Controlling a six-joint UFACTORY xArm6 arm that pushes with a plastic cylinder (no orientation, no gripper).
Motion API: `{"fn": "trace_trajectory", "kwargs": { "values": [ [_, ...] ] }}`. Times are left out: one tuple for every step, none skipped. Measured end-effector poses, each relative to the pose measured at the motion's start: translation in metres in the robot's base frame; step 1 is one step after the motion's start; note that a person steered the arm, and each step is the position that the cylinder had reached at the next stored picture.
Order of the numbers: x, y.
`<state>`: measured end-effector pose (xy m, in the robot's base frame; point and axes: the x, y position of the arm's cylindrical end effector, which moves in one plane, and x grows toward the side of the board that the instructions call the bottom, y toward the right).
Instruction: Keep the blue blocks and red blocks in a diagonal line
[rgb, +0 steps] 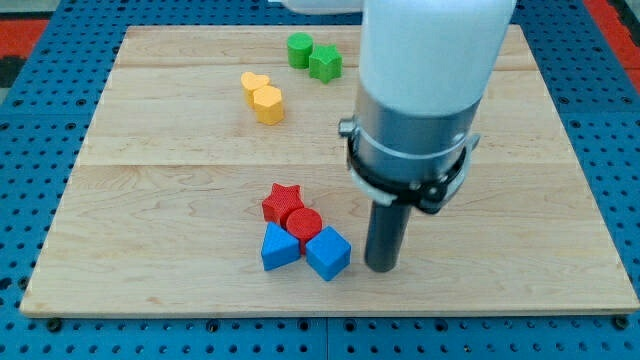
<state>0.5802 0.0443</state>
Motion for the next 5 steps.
{"fn": "trace_trajectory", "kwargs": {
  "values": [
    [0.003, -0.043],
    [-0.009, -0.085],
    [-0.016, -0.105],
    [-0.017, -0.118],
    [-0.019, -0.137]
  ]
}}
